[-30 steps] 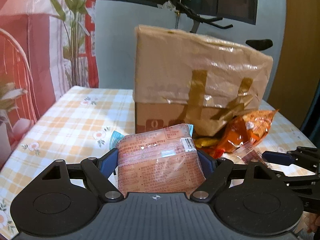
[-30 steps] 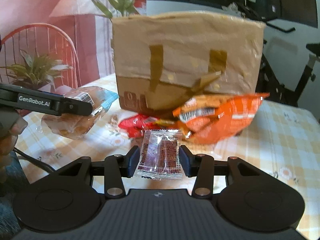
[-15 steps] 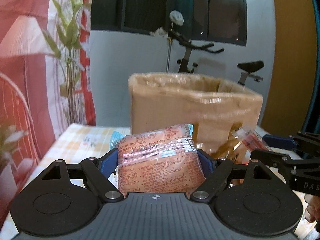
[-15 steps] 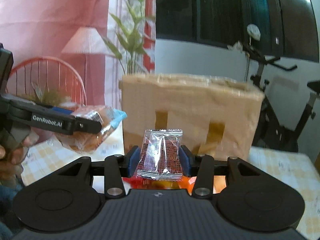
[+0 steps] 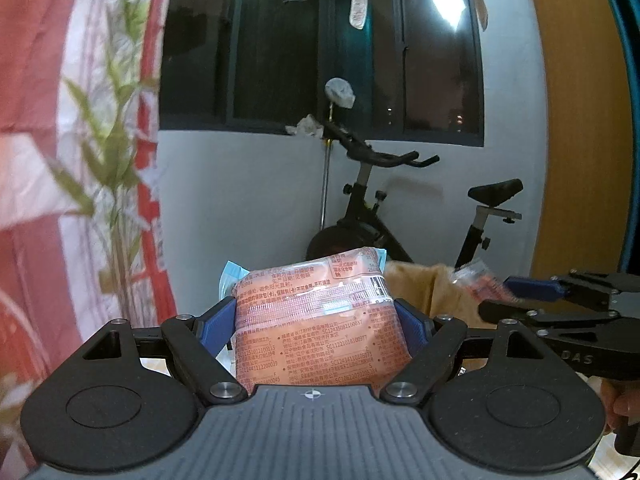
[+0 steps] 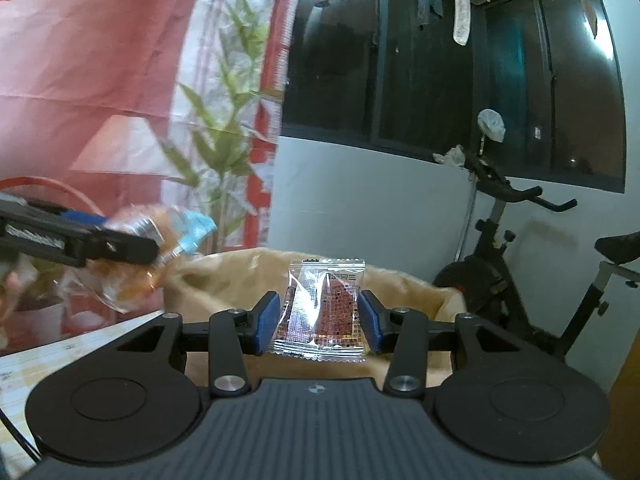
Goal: Organize snacks
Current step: 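Lower both held snacks into the box and open both tools, then grasp the orange chip bag with the right tool while the left tool moves to the candy packet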
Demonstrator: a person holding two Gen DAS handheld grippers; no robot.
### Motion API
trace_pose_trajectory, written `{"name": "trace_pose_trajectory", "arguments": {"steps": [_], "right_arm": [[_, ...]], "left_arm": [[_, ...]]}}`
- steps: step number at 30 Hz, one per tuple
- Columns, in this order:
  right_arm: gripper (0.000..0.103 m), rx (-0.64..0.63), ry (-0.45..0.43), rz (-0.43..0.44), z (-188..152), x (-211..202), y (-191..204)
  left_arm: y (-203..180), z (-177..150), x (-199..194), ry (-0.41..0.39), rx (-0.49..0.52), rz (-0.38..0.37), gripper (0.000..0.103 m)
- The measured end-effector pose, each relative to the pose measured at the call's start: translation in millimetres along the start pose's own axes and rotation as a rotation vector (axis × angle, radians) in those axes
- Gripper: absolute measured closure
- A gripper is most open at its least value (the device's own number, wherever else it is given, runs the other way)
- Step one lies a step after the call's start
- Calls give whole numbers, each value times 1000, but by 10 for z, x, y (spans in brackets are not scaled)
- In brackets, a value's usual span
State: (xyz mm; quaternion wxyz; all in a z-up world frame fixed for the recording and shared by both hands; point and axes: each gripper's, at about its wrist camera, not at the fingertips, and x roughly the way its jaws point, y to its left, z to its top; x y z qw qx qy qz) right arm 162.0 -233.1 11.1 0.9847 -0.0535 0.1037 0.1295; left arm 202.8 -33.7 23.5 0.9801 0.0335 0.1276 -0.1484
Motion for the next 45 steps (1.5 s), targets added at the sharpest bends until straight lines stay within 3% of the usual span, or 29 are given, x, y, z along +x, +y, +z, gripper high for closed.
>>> {"name": "trace_pose_trajectory", "arguments": {"steps": [7,17,21,26,39,45], "right_arm": [[57,117,104,-24,85,418,-377],[52,121,214,-43,61,681,-449],[49,155,228,-47,0,655,-459],[38,210,199,-38,-45,473,-495],[34,218,115,-45,-115,-127,-349],[34,155,122,-28,-231,-308,-238]], "left_arm": [[-166,196,537,55,46,-41,19],[-111,40,1097,193,62,-81,17],[-50,35,1054,185,63,-57,16],[25,92,873,157,51,-60,13],[230,-59,226,142,-86,-65,12],[335,-328,-32,133,-143,-12,12]]}}
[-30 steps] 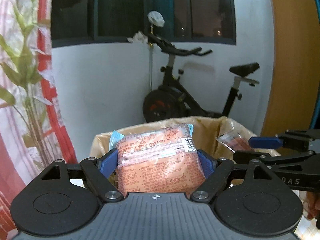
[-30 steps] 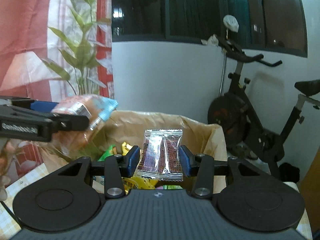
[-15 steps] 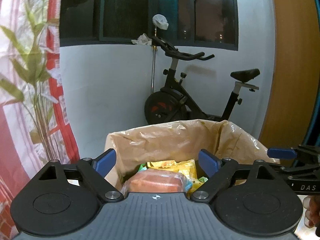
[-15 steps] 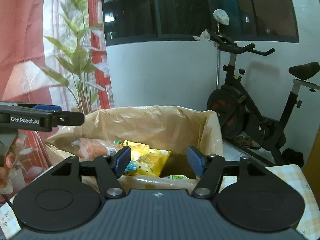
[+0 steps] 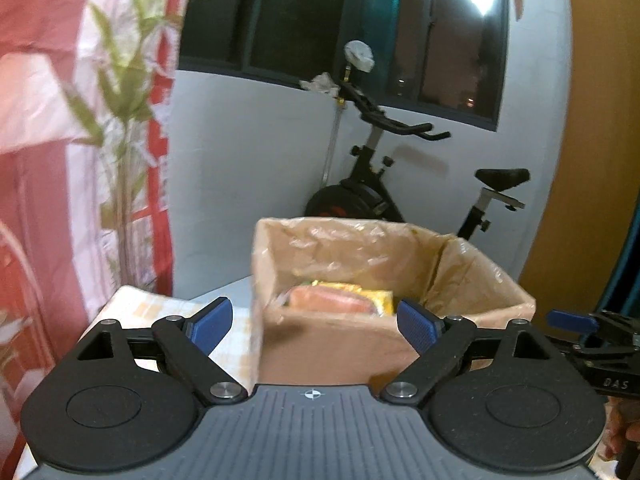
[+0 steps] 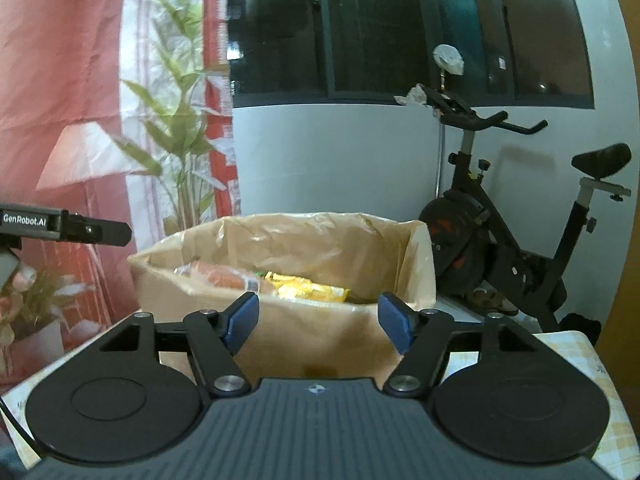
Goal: Organize snacks
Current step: 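Grasp the orange chip bag with the right tool while the left tool moves to the candy packet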
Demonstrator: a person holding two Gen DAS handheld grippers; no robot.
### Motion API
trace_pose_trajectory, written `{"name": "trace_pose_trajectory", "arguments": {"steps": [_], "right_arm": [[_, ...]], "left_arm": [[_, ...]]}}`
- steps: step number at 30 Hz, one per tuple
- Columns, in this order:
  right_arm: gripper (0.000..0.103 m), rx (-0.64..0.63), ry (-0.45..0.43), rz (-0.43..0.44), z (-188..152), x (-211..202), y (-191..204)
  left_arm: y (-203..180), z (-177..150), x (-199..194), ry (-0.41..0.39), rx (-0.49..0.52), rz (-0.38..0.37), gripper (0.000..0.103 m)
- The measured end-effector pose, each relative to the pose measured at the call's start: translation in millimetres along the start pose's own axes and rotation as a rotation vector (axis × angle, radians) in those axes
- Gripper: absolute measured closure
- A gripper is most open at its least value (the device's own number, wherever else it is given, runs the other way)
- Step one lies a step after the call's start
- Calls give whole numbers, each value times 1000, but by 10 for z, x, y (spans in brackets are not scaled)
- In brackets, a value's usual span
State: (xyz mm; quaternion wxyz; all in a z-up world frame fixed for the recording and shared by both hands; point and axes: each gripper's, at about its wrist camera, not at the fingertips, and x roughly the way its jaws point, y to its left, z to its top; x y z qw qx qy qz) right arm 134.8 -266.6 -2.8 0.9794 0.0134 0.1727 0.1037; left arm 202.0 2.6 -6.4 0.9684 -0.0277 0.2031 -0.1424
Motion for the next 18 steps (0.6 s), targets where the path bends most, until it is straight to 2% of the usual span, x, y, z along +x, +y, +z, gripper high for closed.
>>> {"name": "trace_pose_trajectory", "arguments": {"steps": [11,18], "right_arm": [[18,-30,106,26,-351,-41,96],[17,-72,173,3,-583,20,182]], "left_arm": [[180,-471,-89,62,-51,49,12],[197,-702,-83,114,-60,85,12]]}}
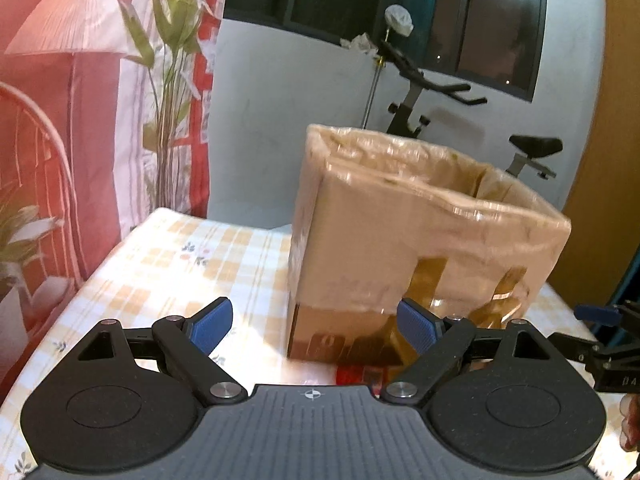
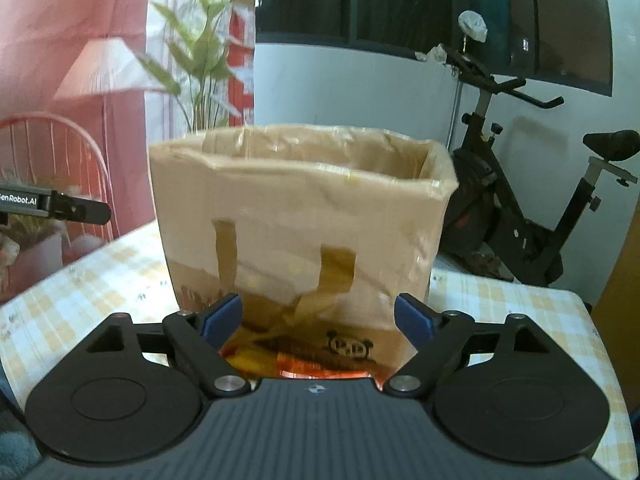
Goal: Organize snacks
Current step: 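Grasp the orange chip bag with the right tool while the left tool moves to the candy packet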
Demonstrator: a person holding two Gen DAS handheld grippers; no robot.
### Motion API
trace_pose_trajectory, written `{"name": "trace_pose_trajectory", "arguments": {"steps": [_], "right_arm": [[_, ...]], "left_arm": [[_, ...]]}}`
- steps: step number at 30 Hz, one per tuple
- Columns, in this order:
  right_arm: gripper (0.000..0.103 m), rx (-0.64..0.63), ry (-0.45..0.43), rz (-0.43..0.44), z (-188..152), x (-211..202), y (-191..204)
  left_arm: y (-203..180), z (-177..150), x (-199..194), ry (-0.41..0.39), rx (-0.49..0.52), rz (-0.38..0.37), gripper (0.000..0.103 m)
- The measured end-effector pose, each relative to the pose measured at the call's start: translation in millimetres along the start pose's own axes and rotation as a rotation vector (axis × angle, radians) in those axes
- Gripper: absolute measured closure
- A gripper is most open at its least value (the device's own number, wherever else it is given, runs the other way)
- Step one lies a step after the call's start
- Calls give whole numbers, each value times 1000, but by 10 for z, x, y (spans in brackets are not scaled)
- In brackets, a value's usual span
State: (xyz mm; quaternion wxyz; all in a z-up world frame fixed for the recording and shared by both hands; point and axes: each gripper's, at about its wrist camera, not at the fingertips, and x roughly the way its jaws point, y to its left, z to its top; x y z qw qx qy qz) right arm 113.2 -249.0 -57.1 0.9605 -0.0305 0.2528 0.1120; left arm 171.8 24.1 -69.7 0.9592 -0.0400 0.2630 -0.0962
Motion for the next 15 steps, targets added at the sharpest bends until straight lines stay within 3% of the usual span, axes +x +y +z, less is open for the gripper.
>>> {"name": "trace_pose_trajectory", "arguments": {"steps": [15], "right_arm": [[17,25,126,-46,-282,260,-145]], "left_arm": [[-50,-255,142,89,-19,2,13]]}}
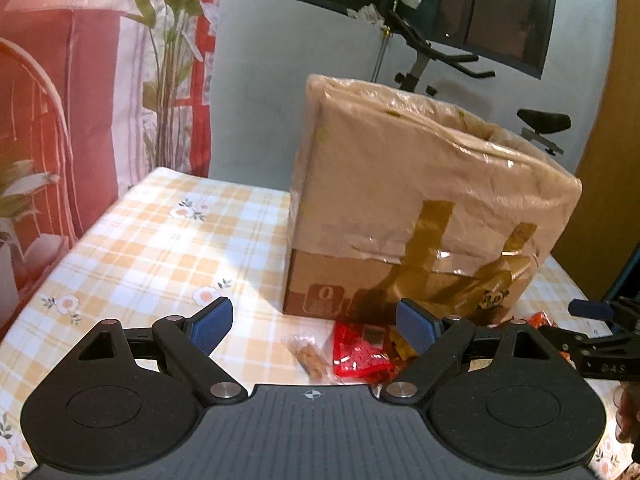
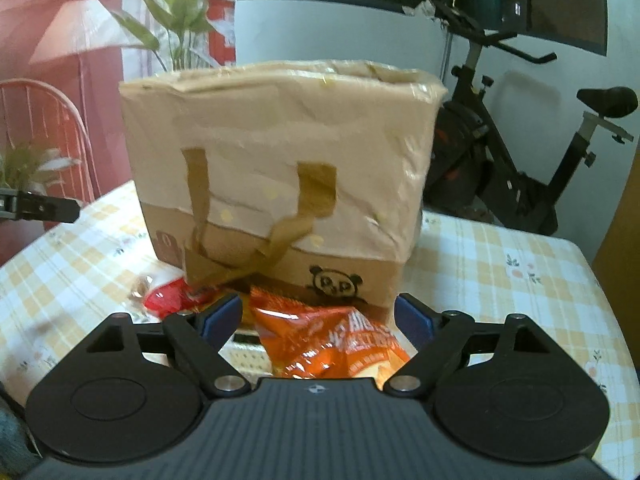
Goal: Organize snacks
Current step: 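Grasp the orange chip bag with the right tool while the left tool moves to the candy packet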
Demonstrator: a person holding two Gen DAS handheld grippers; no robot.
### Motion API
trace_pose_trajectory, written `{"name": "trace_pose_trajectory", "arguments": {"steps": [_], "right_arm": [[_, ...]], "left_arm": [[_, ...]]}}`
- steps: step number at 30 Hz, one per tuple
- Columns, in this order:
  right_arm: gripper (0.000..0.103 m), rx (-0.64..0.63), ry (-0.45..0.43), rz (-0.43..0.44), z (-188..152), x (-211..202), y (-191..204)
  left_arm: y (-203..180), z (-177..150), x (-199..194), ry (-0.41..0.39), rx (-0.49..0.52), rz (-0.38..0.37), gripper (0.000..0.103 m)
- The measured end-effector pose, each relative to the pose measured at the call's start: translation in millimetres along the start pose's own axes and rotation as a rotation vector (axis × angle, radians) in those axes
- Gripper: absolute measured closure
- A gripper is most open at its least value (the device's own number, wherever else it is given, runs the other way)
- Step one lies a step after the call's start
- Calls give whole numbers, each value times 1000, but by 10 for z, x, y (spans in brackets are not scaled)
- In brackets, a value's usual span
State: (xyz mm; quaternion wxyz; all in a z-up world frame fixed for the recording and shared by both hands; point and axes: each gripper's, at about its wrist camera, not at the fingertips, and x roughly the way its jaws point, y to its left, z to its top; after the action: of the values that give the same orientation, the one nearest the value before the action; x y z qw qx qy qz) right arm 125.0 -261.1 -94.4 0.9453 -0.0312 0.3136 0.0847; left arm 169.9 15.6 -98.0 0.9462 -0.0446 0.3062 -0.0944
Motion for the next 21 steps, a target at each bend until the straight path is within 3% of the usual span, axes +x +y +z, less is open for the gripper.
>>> {"name": "trace_pose_trajectory", "arguments": {"steps": [6,21], "right_arm": [[17,-17,41,-17,-51,74,-56],[12,-234,111,-51,-229,198,173]], "left_arm": [[0,-44,33,17,-4,-6,13],[-4,-82,96,45,-16,-16,13]]}}
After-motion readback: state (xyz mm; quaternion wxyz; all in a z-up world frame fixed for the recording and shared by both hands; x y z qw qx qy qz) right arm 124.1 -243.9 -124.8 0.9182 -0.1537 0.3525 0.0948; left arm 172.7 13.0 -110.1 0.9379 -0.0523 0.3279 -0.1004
